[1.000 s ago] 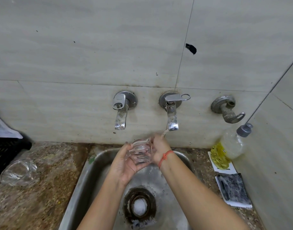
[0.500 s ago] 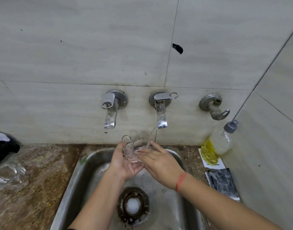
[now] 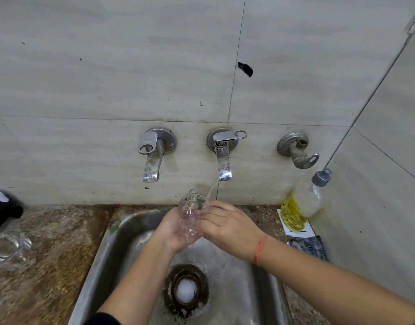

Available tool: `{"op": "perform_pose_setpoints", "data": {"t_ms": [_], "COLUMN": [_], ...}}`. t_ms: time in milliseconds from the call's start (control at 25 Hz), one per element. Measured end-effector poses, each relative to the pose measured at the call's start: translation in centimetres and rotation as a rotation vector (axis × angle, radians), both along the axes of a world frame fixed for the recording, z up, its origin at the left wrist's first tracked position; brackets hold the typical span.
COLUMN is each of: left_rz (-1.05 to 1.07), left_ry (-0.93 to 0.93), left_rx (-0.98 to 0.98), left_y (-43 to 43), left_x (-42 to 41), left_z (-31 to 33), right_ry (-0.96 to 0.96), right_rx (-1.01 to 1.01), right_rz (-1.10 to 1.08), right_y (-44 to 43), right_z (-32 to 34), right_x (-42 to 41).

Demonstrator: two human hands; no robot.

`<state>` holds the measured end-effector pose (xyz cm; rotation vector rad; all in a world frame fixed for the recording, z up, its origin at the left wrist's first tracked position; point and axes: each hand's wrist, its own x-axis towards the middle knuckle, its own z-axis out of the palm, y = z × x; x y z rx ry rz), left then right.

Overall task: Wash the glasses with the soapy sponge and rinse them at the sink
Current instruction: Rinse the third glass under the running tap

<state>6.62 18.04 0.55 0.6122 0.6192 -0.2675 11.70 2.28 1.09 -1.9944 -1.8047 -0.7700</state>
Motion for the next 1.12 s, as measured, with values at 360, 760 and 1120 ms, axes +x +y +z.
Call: {"op": "perform_pose_setpoints", "data": {"t_ms": [360, 760, 1120], "left_rz": [0.268, 0.044, 0.234], "left_ry": [-0.161, -0.057, -0.342], "left_rx": [-0.069, -0.108, -0.048], "left_y": [-1.4, 0.6, 0.2], "left_x": [0.5, -1.7, -1.4], "left_z": [-0.8, -1.7, -1.3], "right_ry": [0.173, -0.019, 0.701], "right_rx": [0.009, -0.074, -0.020], "right_rz": [-0.172, 0.135, -0.408], "right_y": [1.3, 3.1, 5.2], "right_z": [0.0, 0.2, 0.8], "right_x": [-0.6, 0.7, -0.1]}}
